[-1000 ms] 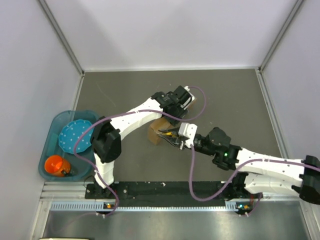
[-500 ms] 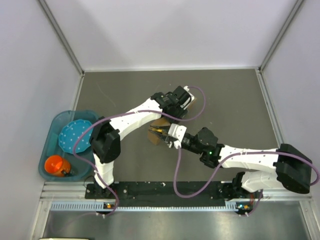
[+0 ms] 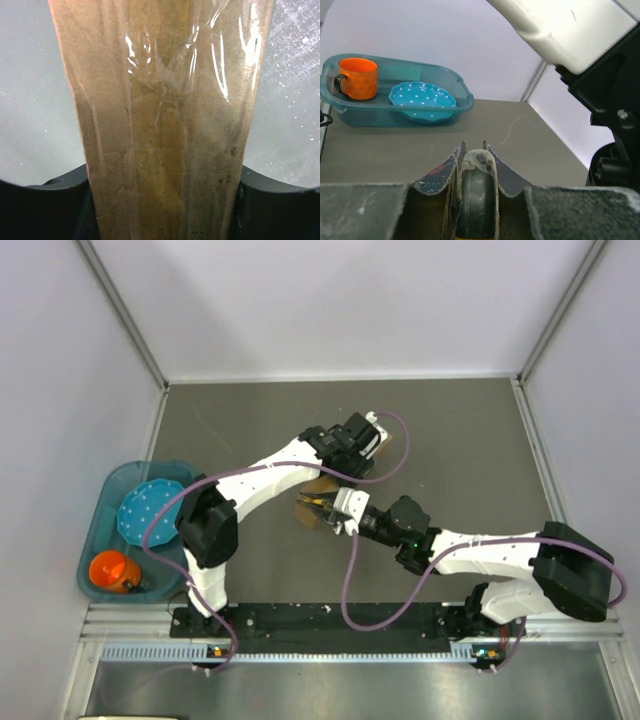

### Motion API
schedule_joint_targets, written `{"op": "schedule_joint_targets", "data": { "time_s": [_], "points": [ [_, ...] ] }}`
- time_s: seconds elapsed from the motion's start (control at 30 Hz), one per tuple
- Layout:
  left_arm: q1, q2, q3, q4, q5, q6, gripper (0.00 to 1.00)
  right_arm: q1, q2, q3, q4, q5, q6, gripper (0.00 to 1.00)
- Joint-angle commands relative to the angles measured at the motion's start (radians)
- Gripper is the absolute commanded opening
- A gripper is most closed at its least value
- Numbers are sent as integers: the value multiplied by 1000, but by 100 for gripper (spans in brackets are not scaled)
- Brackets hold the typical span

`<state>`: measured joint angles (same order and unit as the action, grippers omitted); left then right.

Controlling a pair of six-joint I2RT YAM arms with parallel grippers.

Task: Unpack the express box
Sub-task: Cut the express box at the center of the board.

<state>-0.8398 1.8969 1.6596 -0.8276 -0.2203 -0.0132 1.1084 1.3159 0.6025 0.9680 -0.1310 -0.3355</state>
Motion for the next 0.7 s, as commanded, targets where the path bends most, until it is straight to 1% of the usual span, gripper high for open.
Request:
{"op": "schedule_joint_targets", "data": {
  "time_s": [0.0,0.37,0.5,0.67],
  "points": [
    [25,90,-101,-65,-27,-1,0,-25,11,-6,89,-44,59,0],
    [25,94,-107,-68,-21,5,0,-70,65,-1,138,-107,124,0],
    [25,96,-106,-74,-17,5,0,-76,98,0,167,-110,135,0],
    [25,96,-112,-73,-13,5,0,-88,98,0,179,-105,132,0]
  ]
}}
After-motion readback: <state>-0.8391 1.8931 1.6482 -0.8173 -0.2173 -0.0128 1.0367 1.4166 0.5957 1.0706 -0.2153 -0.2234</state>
